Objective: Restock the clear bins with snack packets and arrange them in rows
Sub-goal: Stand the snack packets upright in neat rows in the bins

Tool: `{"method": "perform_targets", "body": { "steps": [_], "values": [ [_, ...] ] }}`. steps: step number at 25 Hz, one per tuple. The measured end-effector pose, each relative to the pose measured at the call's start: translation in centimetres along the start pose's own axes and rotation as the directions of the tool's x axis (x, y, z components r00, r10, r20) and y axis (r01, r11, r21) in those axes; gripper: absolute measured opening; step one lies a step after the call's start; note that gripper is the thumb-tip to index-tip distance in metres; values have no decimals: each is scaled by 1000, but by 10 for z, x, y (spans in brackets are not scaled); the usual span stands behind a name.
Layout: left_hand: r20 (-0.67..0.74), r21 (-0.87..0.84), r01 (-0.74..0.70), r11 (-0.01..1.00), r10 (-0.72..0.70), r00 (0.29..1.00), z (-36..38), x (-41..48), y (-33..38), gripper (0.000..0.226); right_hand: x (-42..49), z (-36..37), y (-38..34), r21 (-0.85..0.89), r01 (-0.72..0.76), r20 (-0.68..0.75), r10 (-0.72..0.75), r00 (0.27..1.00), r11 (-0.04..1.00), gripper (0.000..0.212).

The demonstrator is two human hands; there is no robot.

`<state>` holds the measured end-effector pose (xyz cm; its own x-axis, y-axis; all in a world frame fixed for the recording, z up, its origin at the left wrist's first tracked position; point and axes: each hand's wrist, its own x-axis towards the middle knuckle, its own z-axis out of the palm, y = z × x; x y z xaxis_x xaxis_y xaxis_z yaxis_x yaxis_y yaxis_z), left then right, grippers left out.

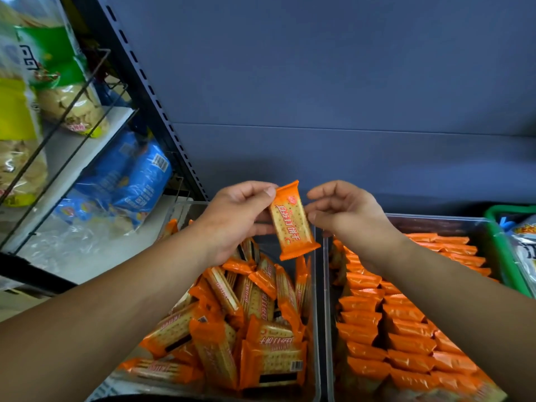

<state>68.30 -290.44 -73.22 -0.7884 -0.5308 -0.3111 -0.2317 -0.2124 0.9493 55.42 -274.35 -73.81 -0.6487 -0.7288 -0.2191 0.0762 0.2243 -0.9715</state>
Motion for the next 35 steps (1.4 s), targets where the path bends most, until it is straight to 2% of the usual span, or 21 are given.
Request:
{"method": "perform_targets", "body": {
  "steps": [5, 7, 9, 10, 12, 13, 14, 15, 16, 18, 20, 23, 25, 28, 30, 32, 33, 35],
  "values": [
    [-4, 12, -17, 1000, 17, 1000, 3, -2, 1, 19, -3, 0, -1, 76, -83, 72, 78, 994, 994, 28],
    [10, 44, -53, 998, 53, 999, 7, -1, 3, 17, -6, 0, -3, 40, -68, 102, 64, 993, 997, 27],
    [0, 169, -69, 983, 70, 998, 14, 3, -6, 17, -6, -2, -3, -62, -12, 65, 16, 998, 998, 20],
    [-14, 284, -65, 957, 71, 997, 19, 5, -14, 20, -5, -4, -2, -98, 1, -3, -2, 1000, 995, 15],
    [21, 555, -11, 832, -1, 1000, 24, 12, -37, 21, -3, -8, 0, -100, 1, -139, -15, 990, 995, 16],
    [94, 684, 9, 729, -100, 991, 25, 14, -48, 18, -2, -11, 1, -81, 0, -173, -14, 985, 997, 18],
    [181, 780, 3, 626, -230, 956, 28, 13, -54, 26, -2, -13, 2, -61, -1, -188, -11, 982, 998, 19],
    [236, 819, -2, 574, -334, 913, 29, 14, -60, 44, -2, -15, 3, -45, -3, -192, -6, 981, 999, 19],
    [254, 812, 30, 582, -400, 880, 30, 15, -61, 59, -3, -15, 4, -35, -6, -193, -1, 981, 999, 20],
    [262, 775, 79, 627, -432, 863, 30, 19, -60, 69, -3, -15, 6, -23, -10, -199, 5, 980, 1000, 21],
    [261, 763, 75, 642, -412, 873, 28, 22, -61, 68, -2, -14, 8, -11, -11, -192, 9, 981, 1000, 22],
    [270, 799, 4, 601, -366, 891, 23, 19, -62, 73, 0, -10, 8, 7, -11, -157, 12, 988, 1000, 22],
    [294, 815, -37, 579, -357, 887, 17, 13, -58, 82, 1, -8, 9, -4, -8, -142, 8, 990, 1000, 22],
    [251, 793, 33, 608, -376, 892, 10, 3, -54, 104, 6, -5, 12, -18, 6, -129, -8, 992, 1000, 20],
    [197, 794, 79, 603, -377, 905, 6, -4, -49, 108, 13, -2, 17, -81, 26, -113, -35, 993, 996, 20],
    [141, 786, 129, 605, -378, 915, -2, -10, -37, 94, 21, 2, 24, -200, 49, -83, -67, 994, 979, 18],
    [117, 757, 162, 634, -374, 920, -7, -11, -31, 83, 25, 4, 28, -341, 75, -77, -108, 991, 937, 16],
    [64, 623, 225, 749, -336, 940, -17, -12, -19, 61, 30, 7, 36, -657, 105, -61, -192, 980, 747, 16]
  ]
}}
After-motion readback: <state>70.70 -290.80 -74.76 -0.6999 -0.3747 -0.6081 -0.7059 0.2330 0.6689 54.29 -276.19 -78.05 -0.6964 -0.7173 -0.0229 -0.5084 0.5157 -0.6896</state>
